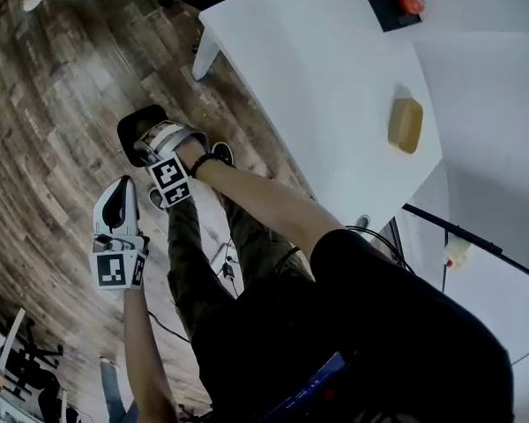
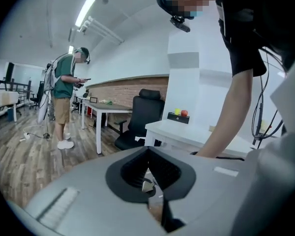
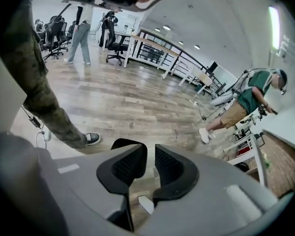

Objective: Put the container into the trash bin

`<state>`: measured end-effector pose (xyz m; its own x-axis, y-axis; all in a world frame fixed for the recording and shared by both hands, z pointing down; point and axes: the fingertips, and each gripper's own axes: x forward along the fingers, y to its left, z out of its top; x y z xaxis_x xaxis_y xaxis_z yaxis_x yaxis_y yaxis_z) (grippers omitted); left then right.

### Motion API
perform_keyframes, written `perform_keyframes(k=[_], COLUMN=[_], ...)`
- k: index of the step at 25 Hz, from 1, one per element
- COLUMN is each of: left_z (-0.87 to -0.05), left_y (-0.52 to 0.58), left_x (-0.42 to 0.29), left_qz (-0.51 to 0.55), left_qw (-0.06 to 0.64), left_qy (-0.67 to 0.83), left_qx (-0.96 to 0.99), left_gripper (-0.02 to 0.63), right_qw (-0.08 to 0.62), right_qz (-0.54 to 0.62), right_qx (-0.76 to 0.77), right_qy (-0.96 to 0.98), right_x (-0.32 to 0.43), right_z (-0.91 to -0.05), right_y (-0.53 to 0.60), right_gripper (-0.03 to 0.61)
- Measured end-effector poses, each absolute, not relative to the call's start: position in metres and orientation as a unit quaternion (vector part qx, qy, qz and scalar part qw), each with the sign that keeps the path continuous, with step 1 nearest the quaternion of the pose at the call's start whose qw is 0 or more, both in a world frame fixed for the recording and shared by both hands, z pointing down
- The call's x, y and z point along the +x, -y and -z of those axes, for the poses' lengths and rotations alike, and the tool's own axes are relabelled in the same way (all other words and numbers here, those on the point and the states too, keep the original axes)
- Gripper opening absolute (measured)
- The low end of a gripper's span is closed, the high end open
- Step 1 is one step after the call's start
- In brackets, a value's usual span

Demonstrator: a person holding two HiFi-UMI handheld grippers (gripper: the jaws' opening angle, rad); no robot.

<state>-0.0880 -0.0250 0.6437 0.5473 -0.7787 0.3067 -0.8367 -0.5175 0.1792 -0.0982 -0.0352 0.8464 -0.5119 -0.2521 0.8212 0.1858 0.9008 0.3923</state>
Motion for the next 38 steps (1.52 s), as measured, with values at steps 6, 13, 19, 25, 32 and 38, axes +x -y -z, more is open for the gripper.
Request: perform_keyframes(k=[6,13,19,25,32,38], left_z=[-0.581,-0.51,-0.465,-0.45,-0.443,-0.432], left_y=[0.02,0.02,0.012,0.017,0.025,0.046], left_x=[-0.08,-0.069,-0.069,-0.049,0.027,0.122], left_qz=[-0.098,-0.093,-0.074,-0.076,-0.092,-0.059], left_qw=[0.13,0.088,0.072,0.047,0.045,0.007], left_qy=[0.465,0.48,0.488,0.45,0.371,0.277], left_qx=[0.87,0.868,0.867,0.888,0.923,0.959], left_gripper=[-0.005,-0.005,-0.005,-0.005,-0.005,-0.005], right_qw=[0.445,0.396,0.366,0.387,0.455,0.484], right_qz=[0.256,0.256,0.213,0.209,0.136,0.049], right_qx=[0.042,0.095,0.165,0.173,0.288,0.417], right_qy=[0.857,0.877,0.891,0.881,0.832,0.768], right_x=[-0.092,-0.062,-0.044,0.0,0.146,0.281], right_z=[-0.731,-0.613,-0.546,-0.539,-0.563,-0.574], right_y=[0.026,0.019,-0.003,-0.008,0.001,-0.013], right_gripper=[0.094,0.087,0.068,0.067,0.067,0.067])
